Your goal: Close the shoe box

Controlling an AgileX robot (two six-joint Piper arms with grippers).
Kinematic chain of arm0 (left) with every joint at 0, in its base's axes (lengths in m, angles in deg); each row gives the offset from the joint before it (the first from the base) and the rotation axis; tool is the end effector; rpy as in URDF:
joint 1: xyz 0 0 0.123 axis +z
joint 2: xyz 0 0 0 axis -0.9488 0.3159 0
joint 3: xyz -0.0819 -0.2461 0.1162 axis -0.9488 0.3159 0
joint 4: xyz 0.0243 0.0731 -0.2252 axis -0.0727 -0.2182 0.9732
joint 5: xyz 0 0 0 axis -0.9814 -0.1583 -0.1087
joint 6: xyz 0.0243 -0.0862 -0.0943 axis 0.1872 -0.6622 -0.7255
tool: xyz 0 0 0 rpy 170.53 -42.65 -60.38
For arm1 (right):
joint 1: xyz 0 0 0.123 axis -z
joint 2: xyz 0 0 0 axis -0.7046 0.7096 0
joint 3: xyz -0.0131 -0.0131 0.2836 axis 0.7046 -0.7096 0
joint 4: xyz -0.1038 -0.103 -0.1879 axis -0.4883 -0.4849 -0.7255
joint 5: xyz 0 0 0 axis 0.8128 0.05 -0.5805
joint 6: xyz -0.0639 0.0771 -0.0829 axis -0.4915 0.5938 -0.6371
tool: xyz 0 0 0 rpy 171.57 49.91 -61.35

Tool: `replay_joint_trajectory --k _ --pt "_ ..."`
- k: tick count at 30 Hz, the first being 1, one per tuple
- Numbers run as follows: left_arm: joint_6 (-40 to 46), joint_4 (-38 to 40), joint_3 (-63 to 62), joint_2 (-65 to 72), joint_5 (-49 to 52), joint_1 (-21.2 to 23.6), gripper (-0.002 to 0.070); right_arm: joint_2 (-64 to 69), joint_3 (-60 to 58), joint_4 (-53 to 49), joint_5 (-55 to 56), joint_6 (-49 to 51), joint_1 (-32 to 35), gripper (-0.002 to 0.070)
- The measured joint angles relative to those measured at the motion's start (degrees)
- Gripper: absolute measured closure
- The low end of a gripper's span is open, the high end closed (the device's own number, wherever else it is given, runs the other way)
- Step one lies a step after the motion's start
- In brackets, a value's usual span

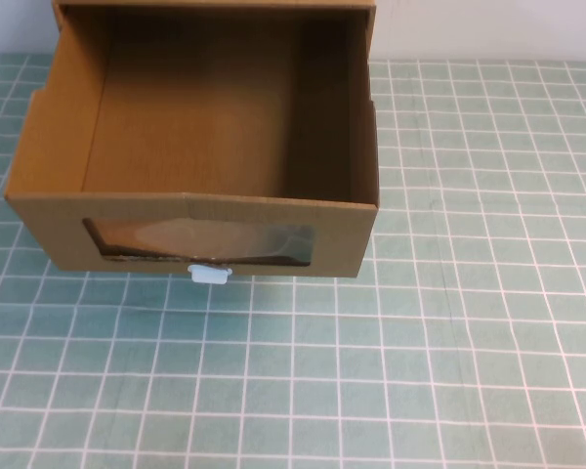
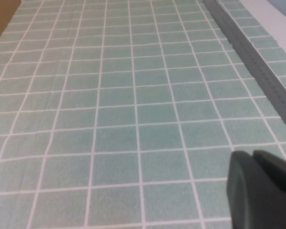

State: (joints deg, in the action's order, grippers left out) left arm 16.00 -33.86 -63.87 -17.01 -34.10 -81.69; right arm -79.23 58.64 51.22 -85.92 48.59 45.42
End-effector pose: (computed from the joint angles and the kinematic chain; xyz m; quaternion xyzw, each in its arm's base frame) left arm 0.0767 -0.0090 0.1616 0.0745 0.7978 -0.0281 0.5976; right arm 0.0773 -0.0059 0.1634 0.0219 0.7977 -0.0139 0.6025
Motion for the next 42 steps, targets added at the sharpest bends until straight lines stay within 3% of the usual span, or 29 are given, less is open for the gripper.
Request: replay_joint_trajectory --k 42 --pt "-2.61 -0.43 0.0 0.0 -4.28 0.0 0.068 0.0 0.0 0.0 0.13 -0.08 0.0 0.069"
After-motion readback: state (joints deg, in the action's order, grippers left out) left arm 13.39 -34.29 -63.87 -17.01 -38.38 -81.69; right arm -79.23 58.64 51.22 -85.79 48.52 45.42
